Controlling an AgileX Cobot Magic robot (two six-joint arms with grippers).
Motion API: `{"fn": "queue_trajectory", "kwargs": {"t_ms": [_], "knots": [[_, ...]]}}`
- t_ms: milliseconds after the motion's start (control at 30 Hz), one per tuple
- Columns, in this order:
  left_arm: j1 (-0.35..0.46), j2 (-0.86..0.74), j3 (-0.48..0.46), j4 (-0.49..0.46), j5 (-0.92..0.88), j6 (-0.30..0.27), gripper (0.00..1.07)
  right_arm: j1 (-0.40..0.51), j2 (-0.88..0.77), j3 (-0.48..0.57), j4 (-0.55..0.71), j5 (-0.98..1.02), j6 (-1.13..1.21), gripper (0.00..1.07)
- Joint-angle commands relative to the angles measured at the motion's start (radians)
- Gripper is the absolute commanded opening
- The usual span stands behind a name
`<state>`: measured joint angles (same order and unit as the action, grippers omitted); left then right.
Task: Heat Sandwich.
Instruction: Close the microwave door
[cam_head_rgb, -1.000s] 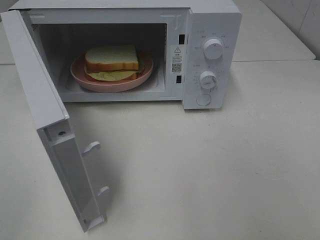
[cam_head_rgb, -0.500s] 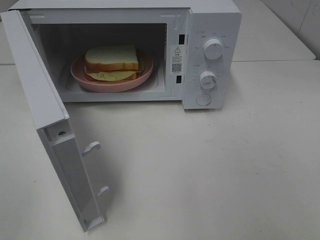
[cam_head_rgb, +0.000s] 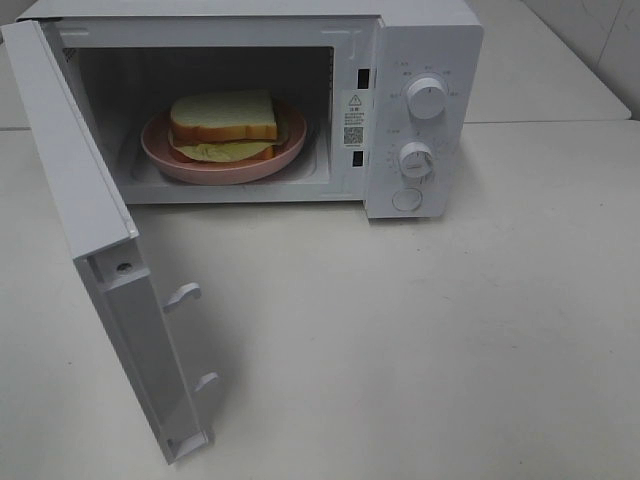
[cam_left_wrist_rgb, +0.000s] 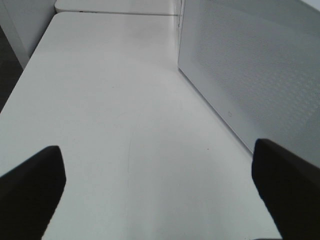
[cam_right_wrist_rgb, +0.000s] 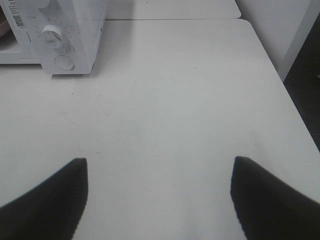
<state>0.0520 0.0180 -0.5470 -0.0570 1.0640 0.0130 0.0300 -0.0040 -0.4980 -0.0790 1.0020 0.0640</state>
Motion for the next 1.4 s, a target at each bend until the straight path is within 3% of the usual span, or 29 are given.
{"fn": "queue_trajectory", "kwargs": {"t_ms": [33,133,200,233,267,300,400,433,467,533,767,1067,1400], "knots": [[-0.005,0.050,-0.023,-0.010,-0.049,-0.006,0.92,-0.007,-0.028,0.001,0.001,-0.005,-0.003,0.76],[-0.005,0.100,-0.023,-0.010,-0.086,-0.006,0.86,-0.007,-0.028,0.001,0.001,-0.005,-0.003,0.76],[-0.005,0.140,-0.023,-0.011,-0.118,-0.006,0.75,-0.007,-0.028,0.001,0.001,-0.005,-0.003,0.76],[-0.005,0.159,-0.023,-0.011,-0.129,-0.006,0.67,-0.007,-0.028,0.001,0.001,-0.005,-0.003,0.76],[-0.005,0.195,-0.023,-0.011,-0.157,-0.006,0.50,-0.007,-0.028,0.001,0.001,-0.005,-0.003,0.76],[-0.005,0.195,-0.023,-0.011,-0.157,-0.006,0.50,-0.007,-0.028,0.001,0.001,-0.005,-0.003,0.76],[-0.005,0.253,-0.021,-0.011,-0.223,-0.006,0.27,-0.007,-0.028,0.001,0.001,-0.005,-0.003,0.76],[-0.005,0.268,-0.015,-0.011,-0.251,-0.006,0.10,-0.007,-0.028,0.001,0.001,-0.005,-0.003,0.76],[-0.005,0.268,-0.015,-0.011,-0.251,-0.006,0.10,-0.007,-0.028,0.001,0.001,-0.005,-0.003,0.76],[-0.005,0.296,0.002,-0.010,-0.306,-0.003,0.00,-0.007,-0.028,0.001,0.001,-0.005,-0.003,0.76],[-0.005,0.390,0.118,-0.010,-0.577,0.021,0.00,-0.007,-0.028,0.001,0.001,-0.005,-0.003,0.76],[-0.005,0.585,0.291,-0.009,-1.092,0.021,0.00,-0.007,-0.028,0.001,0.001,-0.005,-0.003,0.76],[-0.005,0.885,0.338,0.011,-1.476,0.015,0.00,-0.007,-0.028,0.001,0.001,-0.005,-0.003,0.76]]}}
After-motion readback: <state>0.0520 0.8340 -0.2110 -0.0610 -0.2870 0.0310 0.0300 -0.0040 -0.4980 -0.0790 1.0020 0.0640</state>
